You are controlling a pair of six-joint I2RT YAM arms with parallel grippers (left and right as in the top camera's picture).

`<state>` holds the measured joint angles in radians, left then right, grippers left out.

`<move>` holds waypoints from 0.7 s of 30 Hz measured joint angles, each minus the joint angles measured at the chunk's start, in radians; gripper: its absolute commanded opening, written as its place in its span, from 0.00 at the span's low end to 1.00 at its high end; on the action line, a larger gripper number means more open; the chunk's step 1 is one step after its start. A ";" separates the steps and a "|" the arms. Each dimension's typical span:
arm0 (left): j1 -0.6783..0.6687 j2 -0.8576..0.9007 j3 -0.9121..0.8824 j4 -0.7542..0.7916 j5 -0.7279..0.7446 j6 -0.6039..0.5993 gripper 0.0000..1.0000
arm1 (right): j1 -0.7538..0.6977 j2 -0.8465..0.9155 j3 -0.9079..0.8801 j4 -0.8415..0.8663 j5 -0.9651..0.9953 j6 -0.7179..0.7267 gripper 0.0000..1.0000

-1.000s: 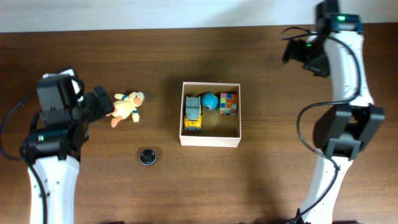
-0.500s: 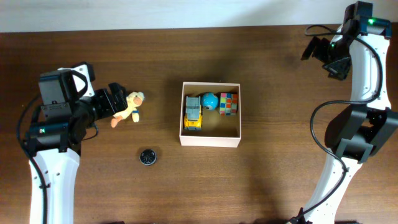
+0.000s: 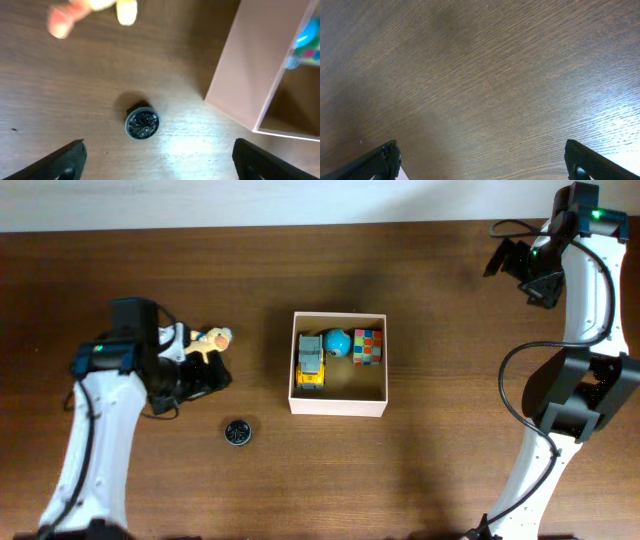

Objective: Pack container
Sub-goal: 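Lower the left gripper onto the black round wheel and grasp it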

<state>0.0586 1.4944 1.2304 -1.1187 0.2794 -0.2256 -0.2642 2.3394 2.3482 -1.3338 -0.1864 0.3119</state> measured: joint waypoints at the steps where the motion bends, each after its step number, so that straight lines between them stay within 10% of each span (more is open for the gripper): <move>1: -0.013 0.019 0.000 0.000 -0.007 -0.001 0.94 | 0.000 0.000 0.000 0.000 0.000 0.000 0.99; 21: -0.230 0.355 -0.002 0.016 -0.154 -0.103 0.89 | 0.000 0.000 0.000 0.000 0.000 0.000 0.99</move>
<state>-0.1719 1.8496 1.2285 -1.1030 0.1253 -0.3283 -0.2642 2.3394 2.3482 -1.3338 -0.1867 0.3119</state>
